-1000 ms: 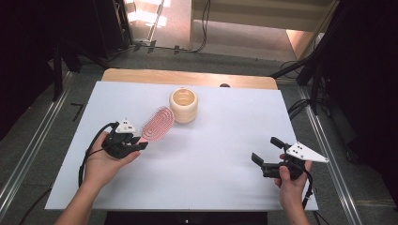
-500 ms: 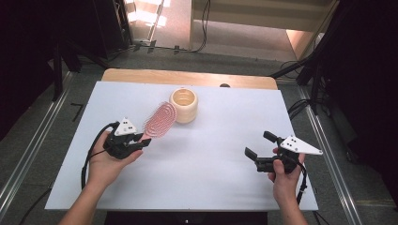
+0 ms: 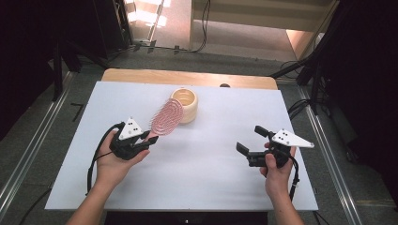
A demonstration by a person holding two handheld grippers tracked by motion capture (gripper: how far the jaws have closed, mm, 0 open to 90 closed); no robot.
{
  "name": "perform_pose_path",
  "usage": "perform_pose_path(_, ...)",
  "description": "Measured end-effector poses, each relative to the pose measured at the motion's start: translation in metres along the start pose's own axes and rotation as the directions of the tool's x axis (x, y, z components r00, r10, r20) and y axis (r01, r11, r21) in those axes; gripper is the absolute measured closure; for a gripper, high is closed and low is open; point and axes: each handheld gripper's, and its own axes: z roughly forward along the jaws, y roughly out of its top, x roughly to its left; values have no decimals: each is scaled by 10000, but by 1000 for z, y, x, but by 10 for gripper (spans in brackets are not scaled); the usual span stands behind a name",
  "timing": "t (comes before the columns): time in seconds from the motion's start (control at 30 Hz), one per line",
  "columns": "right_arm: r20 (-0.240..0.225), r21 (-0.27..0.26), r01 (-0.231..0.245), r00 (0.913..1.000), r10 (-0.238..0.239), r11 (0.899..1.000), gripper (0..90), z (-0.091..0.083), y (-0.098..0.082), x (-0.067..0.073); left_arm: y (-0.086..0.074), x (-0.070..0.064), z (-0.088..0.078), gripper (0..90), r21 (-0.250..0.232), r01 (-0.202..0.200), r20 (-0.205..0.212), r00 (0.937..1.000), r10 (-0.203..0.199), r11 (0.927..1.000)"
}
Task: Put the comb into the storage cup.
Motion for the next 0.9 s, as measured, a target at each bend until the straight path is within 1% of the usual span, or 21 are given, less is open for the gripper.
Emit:
perform_pose_path(0.03,-29,16,13,10000,-13,10000,0,1,1,1,0,0,1,709,-25,14,74,10000,-14,10000)
perform_pose_path(0.07,-73,-21,35,10000,-35,10000,0,3,2,1,0,-1,2,709,-100,3,30,10000,-3,9999)
perform_pose_path(0.2,-175,-46,45,9998,-45,10000,0,7,6,4,0,-4,5,709,-252,109,132,9999,-105,9996)
perform_pose_path(0.33,-233,-57,-10,9997,9,10000,0,10,7,5,1,-7,8,709,-261,55,218,9997,-49,9996)
perform_pose_path(0.43,-284,-72,-40,9996,38,10000,0,12,9,6,2,-9,10,709,-431,83,281,9996,-71,9990)
perform_pose_path(0.7,-540,-54,24,9985,-27,10000,0,22,15,12,6,-17,14,709,-856,46,167,9999,-31,9963)
perform_pose_path(0.9,-713,-102,-8,9975,1,9999,0,28,18,16,8,-20,17,709,-1055,33,241,9997,-8,9944)
